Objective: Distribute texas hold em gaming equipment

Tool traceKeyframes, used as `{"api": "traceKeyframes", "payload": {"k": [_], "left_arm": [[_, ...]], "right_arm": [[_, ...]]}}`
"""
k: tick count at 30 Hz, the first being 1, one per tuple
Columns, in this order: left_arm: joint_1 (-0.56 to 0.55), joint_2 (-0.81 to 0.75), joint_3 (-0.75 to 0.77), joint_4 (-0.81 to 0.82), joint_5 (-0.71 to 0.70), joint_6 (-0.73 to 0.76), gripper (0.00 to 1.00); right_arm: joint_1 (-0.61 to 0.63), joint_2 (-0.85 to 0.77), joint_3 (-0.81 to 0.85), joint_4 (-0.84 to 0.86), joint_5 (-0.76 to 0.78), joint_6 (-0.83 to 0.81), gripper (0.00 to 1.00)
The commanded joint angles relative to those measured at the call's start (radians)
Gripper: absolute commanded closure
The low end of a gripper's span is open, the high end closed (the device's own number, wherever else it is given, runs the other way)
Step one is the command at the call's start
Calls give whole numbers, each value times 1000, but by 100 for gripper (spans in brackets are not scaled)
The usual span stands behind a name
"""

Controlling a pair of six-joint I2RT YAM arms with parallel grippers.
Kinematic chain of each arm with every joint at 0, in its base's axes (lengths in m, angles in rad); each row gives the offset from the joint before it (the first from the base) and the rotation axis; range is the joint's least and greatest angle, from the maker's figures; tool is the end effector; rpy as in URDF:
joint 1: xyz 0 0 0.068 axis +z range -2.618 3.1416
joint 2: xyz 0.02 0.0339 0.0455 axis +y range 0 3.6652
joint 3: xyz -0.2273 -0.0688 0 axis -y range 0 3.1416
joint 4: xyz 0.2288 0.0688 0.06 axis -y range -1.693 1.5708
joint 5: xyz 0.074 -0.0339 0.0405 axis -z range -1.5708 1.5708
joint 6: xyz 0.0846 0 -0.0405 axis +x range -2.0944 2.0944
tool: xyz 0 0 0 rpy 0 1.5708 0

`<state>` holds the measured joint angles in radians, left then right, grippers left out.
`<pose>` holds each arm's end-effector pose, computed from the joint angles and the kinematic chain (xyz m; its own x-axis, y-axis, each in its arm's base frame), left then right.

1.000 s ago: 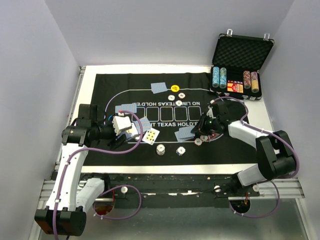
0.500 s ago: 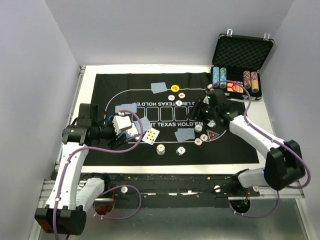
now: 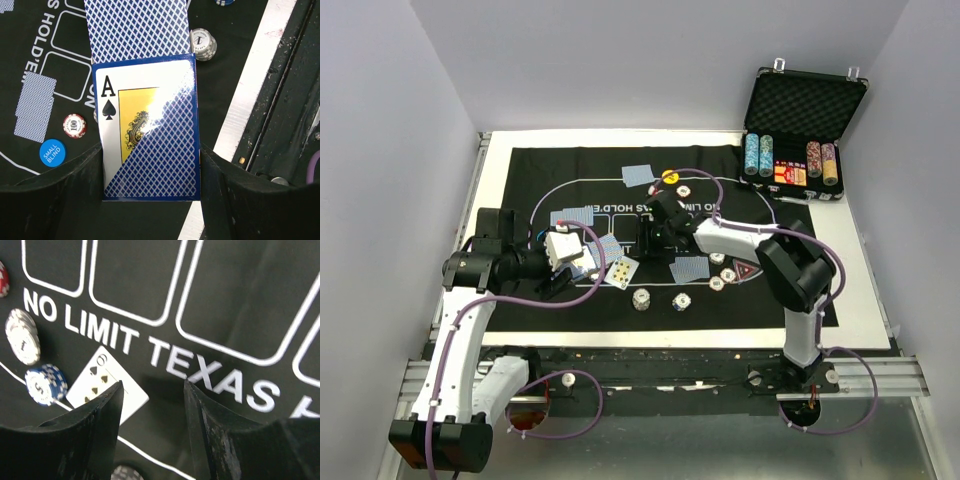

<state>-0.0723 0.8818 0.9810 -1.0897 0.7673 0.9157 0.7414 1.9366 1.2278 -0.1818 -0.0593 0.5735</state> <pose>0.1665 -0.0709 0.2585 -0.1659 0.5843 -0.7944 0.9244 0.3727 0.0811 0.3017 0.2831 0.0992 -0.8623 -0.0552 -0.5033 -0.2783 0.8822 0.3800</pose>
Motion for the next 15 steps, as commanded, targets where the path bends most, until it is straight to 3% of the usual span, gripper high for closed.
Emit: {"api": "traceKeyframes", "payload": {"k": [1,15], "left_arm": [[-1,-29,35,-6,30,11,53],[-1,-41,28,-9,32,14,53]], "right_arm": [[32,61,91,51,53,-20,41],[95,163,110,56,67,-15,44]]}}
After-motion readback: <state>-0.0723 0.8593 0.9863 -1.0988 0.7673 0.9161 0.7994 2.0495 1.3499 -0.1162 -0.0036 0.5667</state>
